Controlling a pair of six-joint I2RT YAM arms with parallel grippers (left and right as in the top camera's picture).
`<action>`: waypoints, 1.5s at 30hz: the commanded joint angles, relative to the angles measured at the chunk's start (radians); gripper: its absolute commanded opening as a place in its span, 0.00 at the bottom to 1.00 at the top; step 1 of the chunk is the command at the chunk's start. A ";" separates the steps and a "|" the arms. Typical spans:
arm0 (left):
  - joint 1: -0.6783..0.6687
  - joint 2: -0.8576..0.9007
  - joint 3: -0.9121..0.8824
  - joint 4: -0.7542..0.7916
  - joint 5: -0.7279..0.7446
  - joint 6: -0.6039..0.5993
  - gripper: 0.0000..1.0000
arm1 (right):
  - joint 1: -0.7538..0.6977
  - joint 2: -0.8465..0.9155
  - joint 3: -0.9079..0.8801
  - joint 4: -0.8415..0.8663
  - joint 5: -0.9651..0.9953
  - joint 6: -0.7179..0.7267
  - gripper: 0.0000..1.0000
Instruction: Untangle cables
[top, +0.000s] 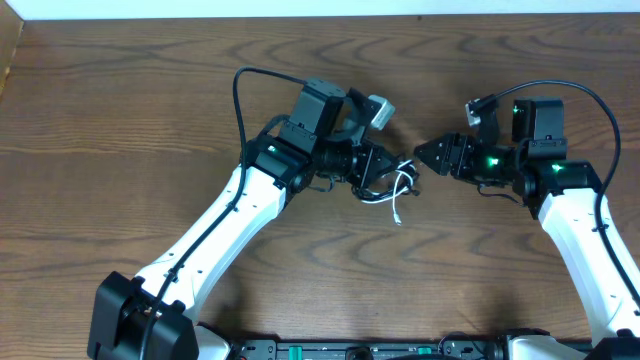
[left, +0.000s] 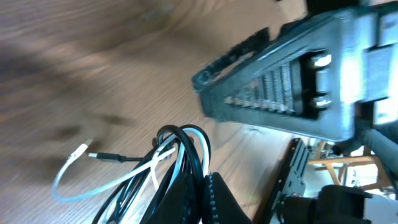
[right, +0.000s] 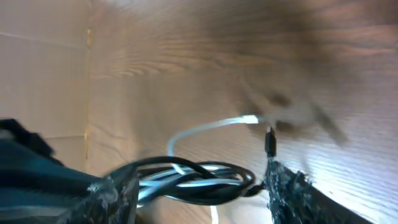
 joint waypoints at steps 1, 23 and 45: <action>0.004 0.013 0.006 -0.034 -0.031 0.041 0.07 | 0.005 0.002 0.001 0.033 -0.096 0.144 0.62; 0.003 0.047 0.005 -0.048 -0.031 0.216 0.07 | 0.116 0.129 0.001 0.050 -0.196 0.305 0.63; 0.002 0.047 0.005 -0.056 -0.038 0.231 0.07 | 0.155 0.256 0.001 0.143 -0.150 0.317 0.12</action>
